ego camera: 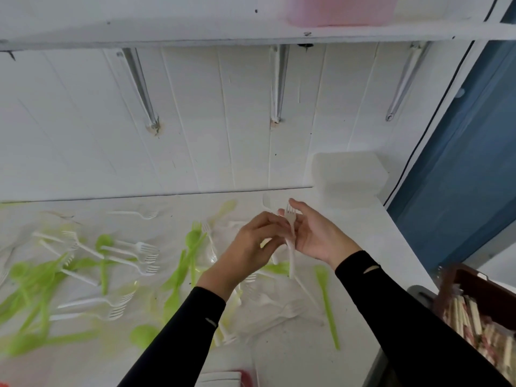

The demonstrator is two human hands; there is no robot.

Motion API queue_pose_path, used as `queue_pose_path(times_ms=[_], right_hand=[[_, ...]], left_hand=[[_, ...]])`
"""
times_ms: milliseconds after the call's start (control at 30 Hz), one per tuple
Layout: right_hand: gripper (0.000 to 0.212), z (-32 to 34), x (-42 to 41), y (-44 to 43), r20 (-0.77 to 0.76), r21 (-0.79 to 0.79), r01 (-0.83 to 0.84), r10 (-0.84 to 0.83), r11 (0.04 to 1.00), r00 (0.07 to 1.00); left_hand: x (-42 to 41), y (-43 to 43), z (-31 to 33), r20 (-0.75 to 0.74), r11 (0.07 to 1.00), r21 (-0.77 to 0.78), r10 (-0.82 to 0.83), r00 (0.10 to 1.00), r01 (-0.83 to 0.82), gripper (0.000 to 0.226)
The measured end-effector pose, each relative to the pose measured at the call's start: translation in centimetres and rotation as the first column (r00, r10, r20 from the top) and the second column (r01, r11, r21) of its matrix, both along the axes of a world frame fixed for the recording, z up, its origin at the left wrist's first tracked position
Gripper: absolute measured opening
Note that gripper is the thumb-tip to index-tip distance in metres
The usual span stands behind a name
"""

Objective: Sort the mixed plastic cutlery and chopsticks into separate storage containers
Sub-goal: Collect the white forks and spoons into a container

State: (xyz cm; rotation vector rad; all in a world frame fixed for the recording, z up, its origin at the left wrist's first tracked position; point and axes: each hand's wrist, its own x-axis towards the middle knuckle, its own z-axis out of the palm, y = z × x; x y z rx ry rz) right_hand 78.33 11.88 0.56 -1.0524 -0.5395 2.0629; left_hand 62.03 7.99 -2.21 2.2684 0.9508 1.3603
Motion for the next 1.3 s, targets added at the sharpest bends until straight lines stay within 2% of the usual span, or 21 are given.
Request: queue_pose_path(times_ms=[133, 200, 267, 300, 333, 367, 400, 467, 500, 567, 633, 733, 767, 800, 900, 933, 1000, 1100, 1167, 1233, 1300], right_hand=[[0.007, -0.2, 0.3, -0.1, 0.09, 0.06, -0.048, 0.043, 0.997, 0.995], [0.007, 0.1, 0.1, -0.3, 0.134, 0.109, -0.068, 0.053, 0.992, 0.99], [0.01, 0.3, -0.3, -0.6, 0.223, 0.189, -0.132, 0.089, 0.973, 0.971], [0.012, 0.5, -0.6, -1.0, 0.272, 0.225, -0.195, 0.131, 0.955, 0.953], [0.011, 0.4, -0.8, -1.3, 0.321, 0.251, -0.266, 0.18, 0.931, 0.93], [0.01, 0.3, -1.2, -1.7, 0.368, 0.262, -0.334, 0.226, 0.905, 0.902], [0.012, 0.0, -1.5, -2.1, 0.414, 0.262, -0.392, 0.264, 0.882, 0.871], [0.021, -0.1, -2.2, -2.7, 0.458, 0.252, -0.457, 0.311, 0.853, 0.833], [0.024, -0.1, -2.5, -3.0, 0.45, 0.253, -0.47, 0.327, 0.845, 0.831], [0.024, -0.1, -2.5, -3.2, 0.419, 0.259, -0.457, 0.327, 0.851, 0.847], [0.022, -0.1, -2.2, -2.8, 0.473, 0.28, -0.437, 0.274, 0.855, 0.838], [0.028, -0.6, -1.2, -2.0, 0.717, 0.305, -0.49, 0.142, 0.816, 0.683], [0.031, -1.0, -0.9, -1.8, 0.763, 0.308, -0.517, 0.117, 0.798, 0.636], [0.032, -1.4, -0.6, -1.7, 0.81, 0.306, -0.561, 0.099, 0.769, 0.577], [0.034, -3.6, -0.3, -1.5, 0.972, 0.211, -0.766, -0.045, 0.607, 0.233], [0.034, -4.2, -0.5, -1.6, 0.982, 0.186, -0.801, -0.088, 0.569, 0.166], [0.031, -5.0, -0.9, -1.8, 0.982, 0.181, -0.829, -0.143, 0.53, 0.124], [0.032, -5.4, -1.8, -2.2, 0.986, 0.138, -0.882, -0.148, 0.451, 0.079], [0.038, -5.6, -2.1, -2.5, 0.987, 0.044, -0.914, -0.158, 0.404, -0.023], [0.037, -6.1, -2.3, -2.4, 0.973, -0.013, -0.913, -0.206, 0.408, -0.107], [0.032, -6.3, -2.2, -2.1, 0.961, -0.007, -0.902, -0.246, 0.432, -0.125]], left_hand=[[0.5, -0.4, -0.1, -0.135, 0.997, 0.014, -0.067, 0.989, 0.069, 0.028], [0.7, -1.0, 0.9, -0.033, 0.997, -0.073, 0.027, 0.999, -0.029, 0.032], [0.5, -1.3, 2.1, 0.23, 0.922, -0.348, 0.26, 0.938, -0.171, 0.025], [0.1, -1.1, 2.4, 0.295, 0.839, -0.522, 0.347, 0.89, -0.154, 0.035], [-0.3, -0.9, 2.4, 0.303, 0.757, -0.646, 0.372, 0.878, -0.098, 0.051], [-0.6, -0.8, 2.1, 0.25, 0.704, -0.706, 0.35, 0.903, -0.077, 0.058], [-0.6, -0.7, 1.8, 0.2, 0.683, -0.728, 0.303, 0.932, -0.066, 0.055], [-0.3, -0.6, 1.0, 0.126, 0.705, -0.704, 0.245, 0.961, -0.088, 0.028], [0.0, -0.5, 0.9, 0.115, 0.716, -0.69, 0.257, 0.959, -0.11, 0.016], [0.2, -0.4, 0.8, 0.168, 0.725, -0.681, 0.287, 0.943, -0.099, 0.012], [0.1, -0.3, 1.3, 0.293, 0.753, -0.653, 0.352, 0.889, -0.083, 0.015], [-0.7, -0.4, 2.7, 0.526, 0.774, -0.632, 0.46, 0.715, -0.034, 0.014], [-1.0, -0.4, 3.1, 0.55, 0.781, -0.623, 0.477, 0.685, -0.044, 0.013], [-1.5, -0.4, 3.5, 0.533, 0.78, -0.62, 0.495, 0.686, -0.081, 0.013], [-2.9, 0.2, 3.5, 0.333, 0.718, -0.655, 0.553, 0.763, -0.235, 0.021], [-3.5, 0.3, 3.1, 0.255, 0.691, -0.67, 0.558, 0.79, -0.271, 0.025], [-4.5, 0.5, 2.0, 0.121, 0.676, -0.648, 0.545, 0.83, -0.35, 0.028], [-5.5, 0.3, 0.1, -0.094, 0.665, -0.563, 0.538, 0.838, -0.491, 0.024], [-5.7, 0.3, -0.7, -0.22, 0.635, -0.55, 0.517, 0.828, -0.542, 0.025], [-5.7, 0.0, -1.2, -0.394, 0.599, -0.519, 0.465, 0.793, -0.61, 0.035], [-5.9, -0.3, -2.2, -0.532, 0.58, -0.516, 0.36, 0.766, -0.63, 0.045]])
